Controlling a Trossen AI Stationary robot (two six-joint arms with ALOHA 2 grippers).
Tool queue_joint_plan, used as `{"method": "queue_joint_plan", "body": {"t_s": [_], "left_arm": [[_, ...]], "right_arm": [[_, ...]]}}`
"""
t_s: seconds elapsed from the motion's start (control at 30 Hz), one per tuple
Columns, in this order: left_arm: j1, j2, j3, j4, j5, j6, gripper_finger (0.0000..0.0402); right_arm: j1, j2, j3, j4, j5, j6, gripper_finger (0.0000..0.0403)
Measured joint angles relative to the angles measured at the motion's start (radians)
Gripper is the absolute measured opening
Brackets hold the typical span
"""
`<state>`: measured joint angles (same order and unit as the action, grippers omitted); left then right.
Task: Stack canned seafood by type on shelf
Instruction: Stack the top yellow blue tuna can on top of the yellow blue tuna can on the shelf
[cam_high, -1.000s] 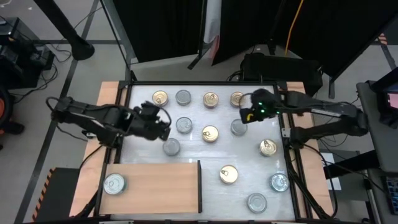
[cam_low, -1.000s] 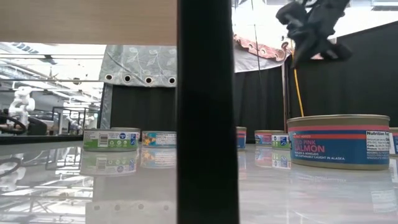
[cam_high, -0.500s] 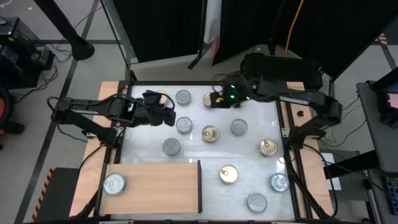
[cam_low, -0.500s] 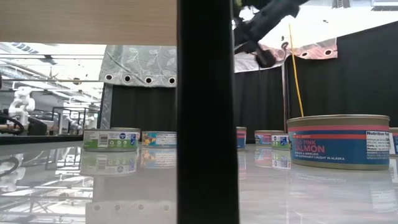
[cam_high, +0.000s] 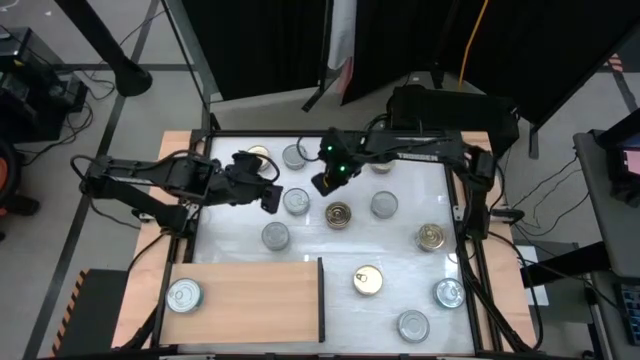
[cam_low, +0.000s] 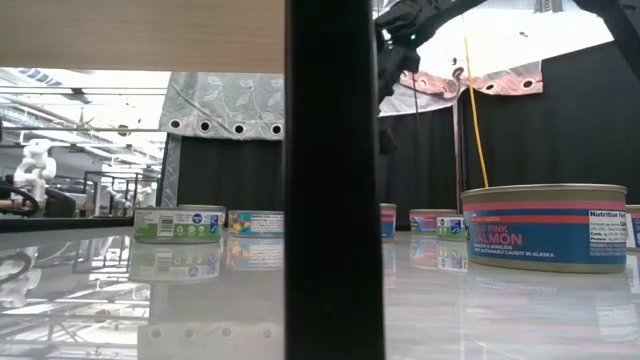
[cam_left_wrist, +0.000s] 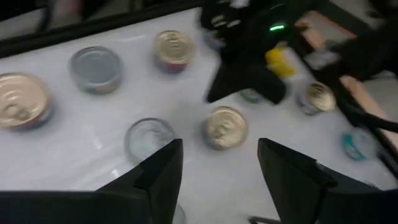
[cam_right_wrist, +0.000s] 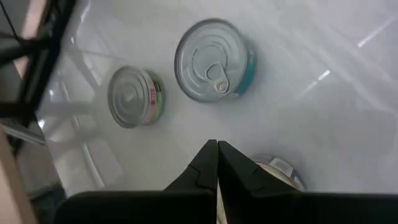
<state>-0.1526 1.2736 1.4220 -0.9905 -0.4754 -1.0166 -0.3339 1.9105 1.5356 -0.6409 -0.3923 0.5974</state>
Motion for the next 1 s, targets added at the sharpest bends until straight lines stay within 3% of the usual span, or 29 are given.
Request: {"method": "queue_joint_plan", "body": {"t_s": [0.23,0.7,1.0], "left_arm": [[-0.049,-0.014,0.0,0.078,0.004,0.106,0.0177],[-0.074,-0.008,0.0,0.06,0.004,0.107,0.0175],[-0.105,-0.008,-0.012,-0.027,-0.007,0.076,0.0175]], "right_arm": [[0.059,0.059,0.001,0.117,0.081,0.004,0.0001],[0.095,0.207,0.001,0.262,0.134,0.099,0.0],[0.094,0.228,0.004,0.236,0.148,0.089,0.0]]}}
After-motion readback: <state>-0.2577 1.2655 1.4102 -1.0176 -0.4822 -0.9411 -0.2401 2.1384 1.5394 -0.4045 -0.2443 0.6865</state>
